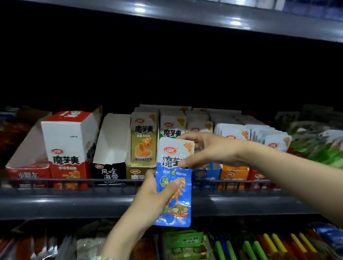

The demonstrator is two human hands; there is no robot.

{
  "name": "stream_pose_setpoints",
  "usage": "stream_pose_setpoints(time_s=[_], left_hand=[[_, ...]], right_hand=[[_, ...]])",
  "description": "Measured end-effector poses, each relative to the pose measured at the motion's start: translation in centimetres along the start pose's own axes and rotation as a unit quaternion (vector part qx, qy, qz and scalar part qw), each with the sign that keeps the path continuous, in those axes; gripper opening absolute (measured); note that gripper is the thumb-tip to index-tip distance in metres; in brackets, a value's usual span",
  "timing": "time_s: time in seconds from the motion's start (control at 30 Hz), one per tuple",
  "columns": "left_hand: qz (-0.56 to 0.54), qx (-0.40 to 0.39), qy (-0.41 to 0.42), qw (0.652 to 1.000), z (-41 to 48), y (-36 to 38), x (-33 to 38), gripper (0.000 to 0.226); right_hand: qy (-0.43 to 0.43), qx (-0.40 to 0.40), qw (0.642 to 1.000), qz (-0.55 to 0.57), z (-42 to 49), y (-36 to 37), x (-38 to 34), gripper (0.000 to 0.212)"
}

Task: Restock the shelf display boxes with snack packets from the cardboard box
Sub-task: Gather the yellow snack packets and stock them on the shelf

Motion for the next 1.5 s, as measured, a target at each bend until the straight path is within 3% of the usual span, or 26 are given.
stream_pose_setpoints(time_s=[0.17, 0.27, 0.37, 0.43, 0.6, 0.73, 0.83, 1.03, 1.17, 1.4, 1.5], left_hand=[[0.009, -0.004, 0.024, 1.0, 0.2, 3.1, 0.0, 0.029], [0.0, 0.029, 0.08, 0.996, 0.8, 4.0, 0.0, 0.026], [0.133, 0.042, 0.143, 0.98, 1.1, 3.3, 0.3, 0.035], [0.265, 0.046, 0.177, 0.947, 1.3, 2.8, 0.0, 0.048], [0.428, 0.024, 0.18, 0.885, 2.1, 3.1, -1.9, 0.061], [0.491, 0.005, 0.194, 0.849, 2.1, 3.6, -2.9, 0.075], [0.506, 0.001, 0.193, 0.841, 2.1, 3.8, -3.0, 0.073], [0.511, 0.005, 0.19, 0.839, 2.2, 3.7, -3.3, 0.076], [0.503, 0.004, 0.193, 0.843, 2.3, 3.7, -3.5, 0.084], [0.511, 0.003, 0.195, 0.837, 2.1, 3.7, -3.6, 0.07], [0.505, 0.006, 0.204, 0.839, 1.4, 3.6, -3.2, 0.063]], right_hand=[[-0.022, 0.032, 0.999, -0.035, -1.5, -1.2, 0.9, 0.04], [-0.058, 0.103, 0.992, -0.044, -2.6, -3.9, 0.5, 0.042], [-0.074, 0.209, 0.975, -0.017, -3.3, -8.0, -0.4, 0.041], [-0.07, 0.274, 0.959, 0.015, -3.4, -10.3, -0.9, 0.038], [-0.084, 0.382, 0.92, 0.01, -1.8, -11.5, -0.6, 0.035], [-0.075, 0.365, 0.926, -0.063, 0.8, -10.8, 0.4, 0.032], [-0.072, 0.334, 0.919, -0.198, 3.1, -10.1, 1.7, 0.04], [-0.078, 0.337, 0.867, -0.359, 5.0, -8.7, 3.5, 0.065], [-0.068, 0.332, 0.806, -0.484, 5.2, -8.1, 3.6, 0.071], [-0.042, 0.319, 0.799, -0.509, 4.9, -8.0, 3.6, 0.081], [-0.064, 0.335, 0.837, -0.427, 3.0, -7.7, 3.0, 0.075]])
Point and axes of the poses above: each hand's wrist, its own z-axis towards the middle knuckle, its own y-axis out of the palm, x = y × z, the point moved 2 cm from there along z, towards the middle knuckle, and after that the axes turned 8 degrees about y, right-handed, at the moved point
